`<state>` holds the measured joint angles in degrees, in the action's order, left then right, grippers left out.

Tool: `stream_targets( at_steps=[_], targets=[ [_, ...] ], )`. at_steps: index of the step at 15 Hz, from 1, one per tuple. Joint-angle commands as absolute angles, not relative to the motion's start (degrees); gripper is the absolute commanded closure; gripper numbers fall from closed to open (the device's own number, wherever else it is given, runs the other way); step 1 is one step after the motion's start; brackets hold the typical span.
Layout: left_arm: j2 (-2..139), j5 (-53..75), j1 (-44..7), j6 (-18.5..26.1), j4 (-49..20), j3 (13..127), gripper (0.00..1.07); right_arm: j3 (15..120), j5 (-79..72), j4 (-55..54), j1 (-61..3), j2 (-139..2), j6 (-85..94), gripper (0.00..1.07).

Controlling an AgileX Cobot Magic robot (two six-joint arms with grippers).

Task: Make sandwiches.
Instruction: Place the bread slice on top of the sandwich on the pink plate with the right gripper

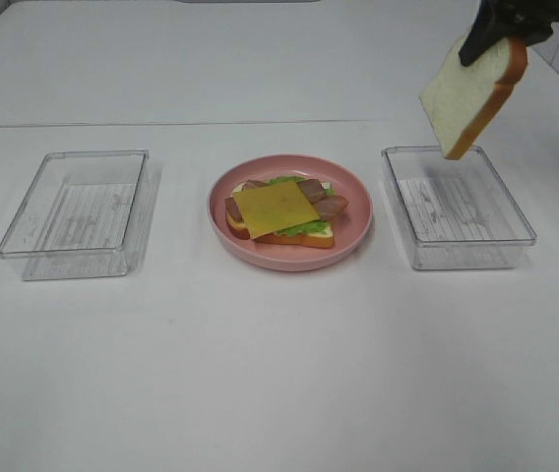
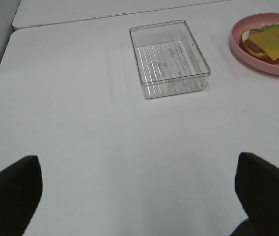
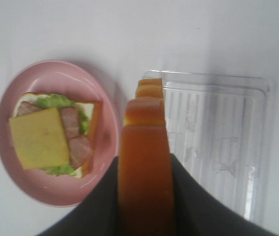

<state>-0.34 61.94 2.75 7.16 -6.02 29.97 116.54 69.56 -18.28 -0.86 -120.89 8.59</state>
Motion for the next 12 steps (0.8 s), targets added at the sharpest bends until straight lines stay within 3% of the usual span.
stream_targets(
  at_steps=[1, 8, 12],
  targets=[
    [-1.09, 61.71, 2.75, 7.16, -6.07, 29.85, 0.07, 116.71, 76.03, -19.19, -5.84, -118.37, 7.96, 1.07],
    [-1.09, 61.71, 2.75, 7.16, -6.07, 29.85, 0.07, 116.71, 66.69, -27.27, -18.11, -119.92, 5.56, 1.07],
    [-1.09, 61.71, 2.75, 7.16, -6.07, 29.85, 0.07, 116.71, 64.46, -32.83, -19.77, -123.99, 7.33, 1.07]
  ],
)
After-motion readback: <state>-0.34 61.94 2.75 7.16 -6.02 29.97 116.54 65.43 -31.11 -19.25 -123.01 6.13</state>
